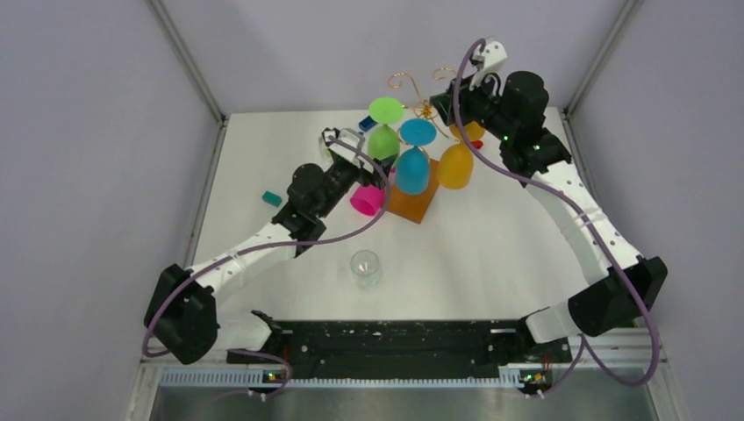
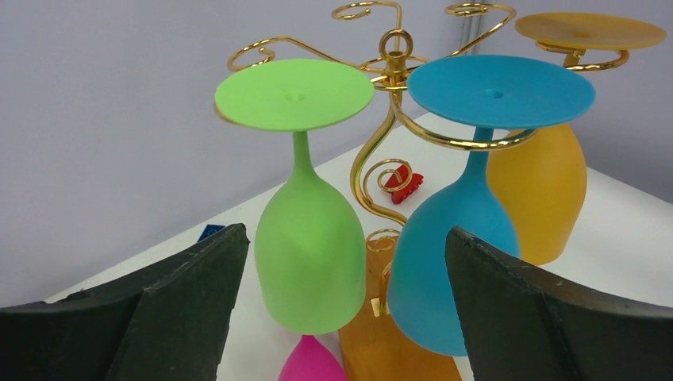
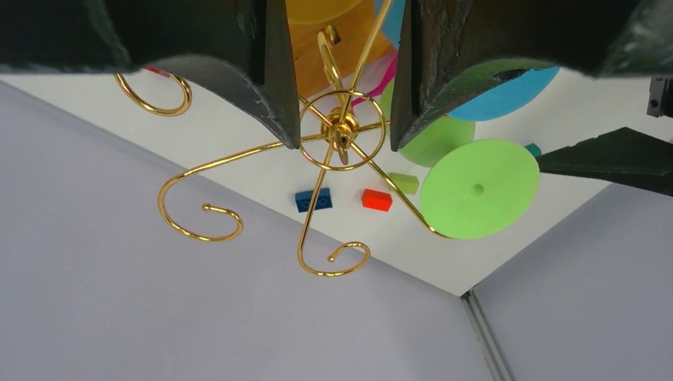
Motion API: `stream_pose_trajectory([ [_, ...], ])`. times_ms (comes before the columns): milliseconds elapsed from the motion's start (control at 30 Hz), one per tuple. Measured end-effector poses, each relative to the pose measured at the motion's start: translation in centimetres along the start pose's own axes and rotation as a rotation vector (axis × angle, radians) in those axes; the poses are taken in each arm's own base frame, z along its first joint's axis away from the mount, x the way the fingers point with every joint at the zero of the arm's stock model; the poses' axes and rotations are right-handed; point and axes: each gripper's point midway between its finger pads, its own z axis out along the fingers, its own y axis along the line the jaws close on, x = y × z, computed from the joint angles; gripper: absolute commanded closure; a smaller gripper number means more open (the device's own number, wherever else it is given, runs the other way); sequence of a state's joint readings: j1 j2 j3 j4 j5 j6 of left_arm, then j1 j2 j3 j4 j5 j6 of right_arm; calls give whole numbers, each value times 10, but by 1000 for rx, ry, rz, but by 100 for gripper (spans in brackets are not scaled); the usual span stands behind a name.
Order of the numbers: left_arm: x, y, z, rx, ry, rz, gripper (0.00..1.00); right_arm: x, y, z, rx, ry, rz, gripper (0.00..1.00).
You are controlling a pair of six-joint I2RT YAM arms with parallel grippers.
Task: Place the wine glass upside down on the wine glass rack
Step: Turn the wine glass upside down at the wine rack, then pick up the wine glass at the center of the board.
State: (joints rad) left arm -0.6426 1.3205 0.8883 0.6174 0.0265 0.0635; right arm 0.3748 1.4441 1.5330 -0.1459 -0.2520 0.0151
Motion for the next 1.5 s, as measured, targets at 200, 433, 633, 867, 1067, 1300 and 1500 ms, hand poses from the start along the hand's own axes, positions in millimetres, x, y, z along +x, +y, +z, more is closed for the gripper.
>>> stream_pose_trajectory([
  [200, 1, 6, -24, -54, 26, -58, 1, -20, 3, -17, 10, -70, -5, 54],
  [433, 27, 16, -60, -165, 115, -202, 1, -45, 7, -45, 31, -153, -21, 54],
  [633, 66, 23, -94, -281, 187, -353, 1, -53, 8, -58, 44, -187, -21, 54],
  [867, 99, 28, -110, -375, 203, -518, 1, -47, 8, -62, 49, -179, -9, 54],
  [1067, 114, 37, -108, -463, 206, -654, 1, -42, 6, -62, 65, -163, -5, 54],
  [1300, 136, 55, -110, -563, 212, -799, 1, -39, 5, -62, 70, -154, -4, 54],
  [1500, 179, 48, -109, -589, 321, -881, 1, -36, 4, -61, 74, -148, -12, 54],
])
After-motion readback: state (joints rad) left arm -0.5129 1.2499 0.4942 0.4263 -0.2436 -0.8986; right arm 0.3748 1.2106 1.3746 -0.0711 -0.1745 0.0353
